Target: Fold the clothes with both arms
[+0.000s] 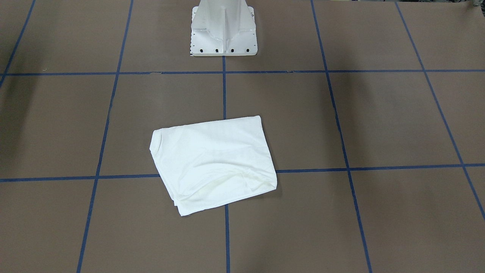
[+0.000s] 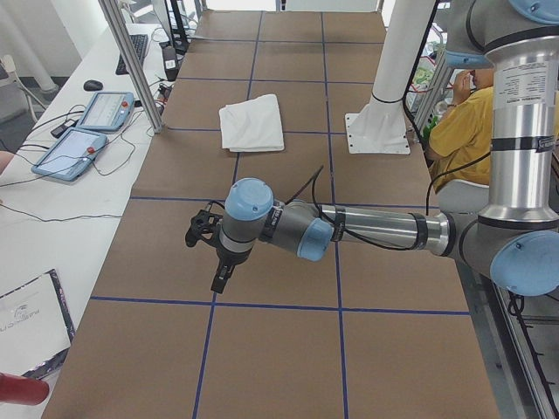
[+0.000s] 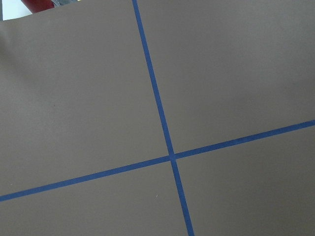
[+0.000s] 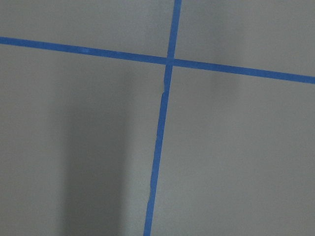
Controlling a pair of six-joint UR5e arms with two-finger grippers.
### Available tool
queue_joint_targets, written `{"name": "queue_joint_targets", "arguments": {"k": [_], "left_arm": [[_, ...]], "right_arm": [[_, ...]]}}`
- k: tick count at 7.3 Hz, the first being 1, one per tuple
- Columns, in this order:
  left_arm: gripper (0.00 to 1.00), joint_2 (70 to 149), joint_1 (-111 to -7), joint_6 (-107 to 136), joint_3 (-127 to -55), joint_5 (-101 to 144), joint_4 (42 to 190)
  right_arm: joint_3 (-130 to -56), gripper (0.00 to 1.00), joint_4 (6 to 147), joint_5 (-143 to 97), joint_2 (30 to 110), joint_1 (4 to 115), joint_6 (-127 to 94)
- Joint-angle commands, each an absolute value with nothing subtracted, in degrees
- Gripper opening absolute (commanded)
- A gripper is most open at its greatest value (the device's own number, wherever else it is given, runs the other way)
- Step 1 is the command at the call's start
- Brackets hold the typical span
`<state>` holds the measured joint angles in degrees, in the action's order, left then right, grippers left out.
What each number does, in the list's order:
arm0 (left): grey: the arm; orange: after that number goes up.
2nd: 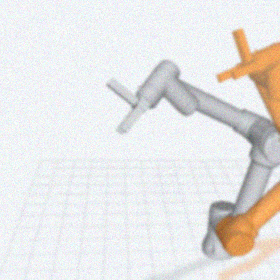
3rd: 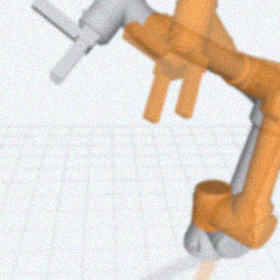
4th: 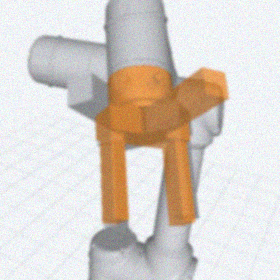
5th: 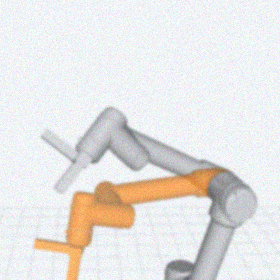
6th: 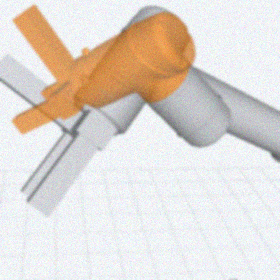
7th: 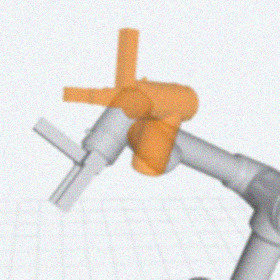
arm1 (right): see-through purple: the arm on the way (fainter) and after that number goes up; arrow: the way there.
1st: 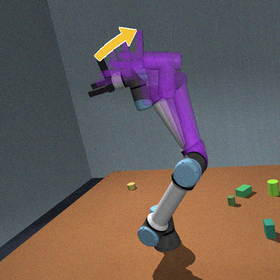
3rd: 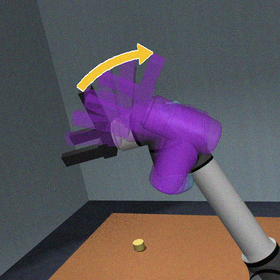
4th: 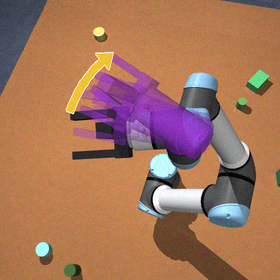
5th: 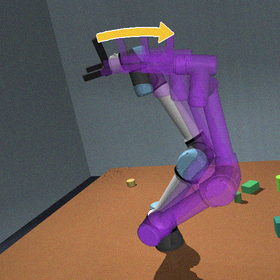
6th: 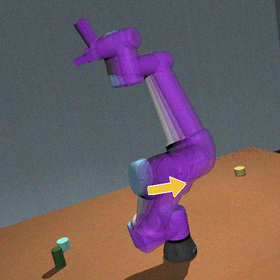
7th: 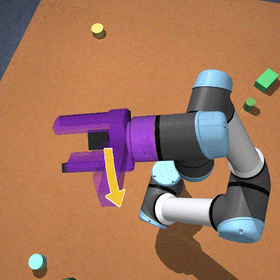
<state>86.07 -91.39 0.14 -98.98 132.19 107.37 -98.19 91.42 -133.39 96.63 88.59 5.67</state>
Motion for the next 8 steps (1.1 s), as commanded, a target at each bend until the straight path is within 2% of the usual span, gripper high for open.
{"name": "queue_joint_targets", "arguments": {"k": [1,8], "left_arm": [[1.00,86.13,-91.41,0.09,-100.11,132.28,107.40],[1.00,85.87,-91.32,0.35,-98.79,132.10,107.31]], "right_arm": [[-97.83,1.00,91.41,-133.07,96.85,88.59,5.63],[-96.07,1.00,91.32,-133.51,96.94,88.59,5.45]]}}
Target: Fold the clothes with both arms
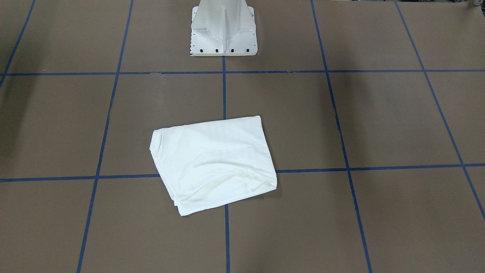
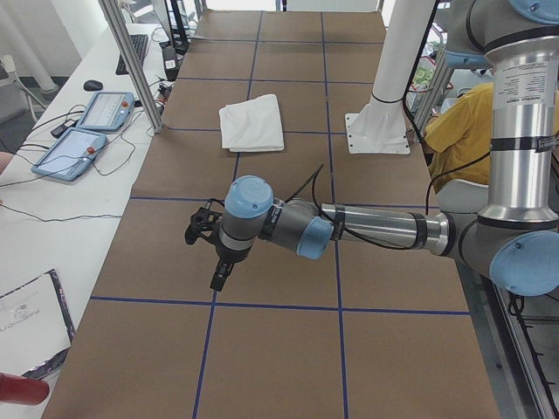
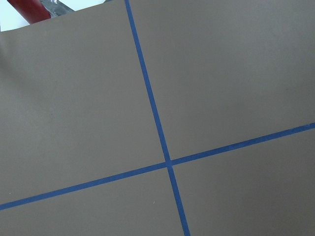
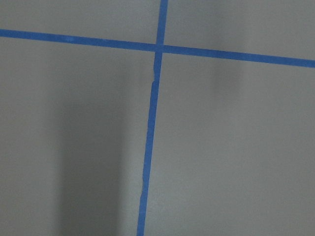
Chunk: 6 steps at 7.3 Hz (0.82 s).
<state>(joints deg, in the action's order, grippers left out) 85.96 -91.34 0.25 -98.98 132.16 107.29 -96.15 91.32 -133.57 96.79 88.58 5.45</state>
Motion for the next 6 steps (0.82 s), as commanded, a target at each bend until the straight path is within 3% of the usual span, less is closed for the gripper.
{"name": "queue_joint_targets", "arguments": {"k": [1,6], "left_arm": [[1.00,85.87,-91.32,0.53,-98.70,132.01,107.31],[1.00,85.69,-91.32,0.62,-97.56,131.75,107.31]], "right_arm": [[-95.98,1.00,91.32,-133.42,97.03,88.59,5.45],[-96.06,1.00,91.23,-133.42,96.86,88.59,5.54]]}}
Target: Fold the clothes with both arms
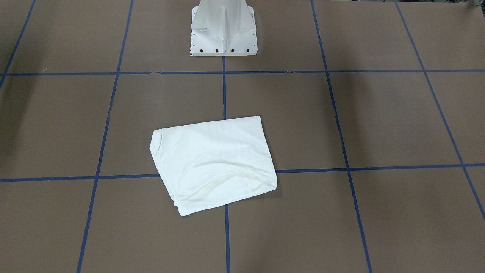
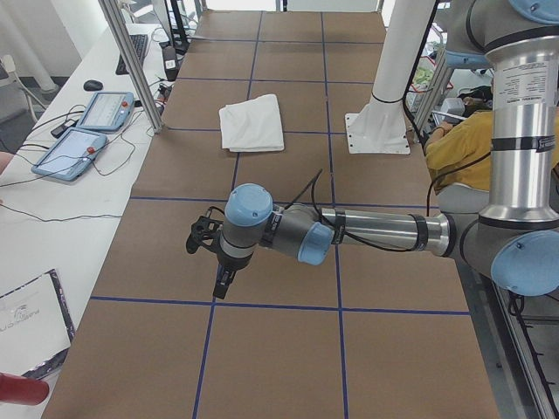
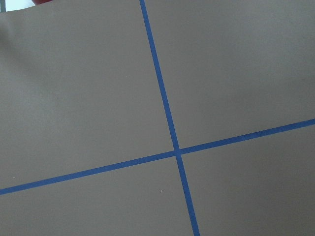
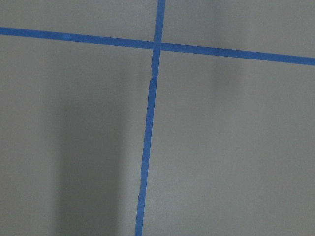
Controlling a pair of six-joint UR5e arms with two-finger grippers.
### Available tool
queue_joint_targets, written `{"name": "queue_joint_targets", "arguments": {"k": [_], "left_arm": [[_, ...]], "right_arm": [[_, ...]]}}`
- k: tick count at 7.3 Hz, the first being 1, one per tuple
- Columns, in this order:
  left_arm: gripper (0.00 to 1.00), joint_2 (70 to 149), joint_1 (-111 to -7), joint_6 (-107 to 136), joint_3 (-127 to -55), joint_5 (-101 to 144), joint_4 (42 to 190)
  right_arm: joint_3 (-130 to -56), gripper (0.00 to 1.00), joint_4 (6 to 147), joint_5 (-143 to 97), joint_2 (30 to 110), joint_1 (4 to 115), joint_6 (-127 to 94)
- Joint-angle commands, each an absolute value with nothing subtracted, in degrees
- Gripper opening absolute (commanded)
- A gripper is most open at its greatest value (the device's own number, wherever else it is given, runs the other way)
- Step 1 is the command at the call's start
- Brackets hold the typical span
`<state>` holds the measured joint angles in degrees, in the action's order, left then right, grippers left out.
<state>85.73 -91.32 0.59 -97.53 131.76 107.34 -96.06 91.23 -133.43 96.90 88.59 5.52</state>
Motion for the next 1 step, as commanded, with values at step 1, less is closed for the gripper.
{"name": "queue_joint_targets", "arguments": {"k": [1], "left_arm": [[1.00,85.78,-91.32,0.53,-97.56,131.75,107.31]], "right_arm": [[-96.33,1.00,91.23,-133.42,96.94,88.59,5.71]]}}
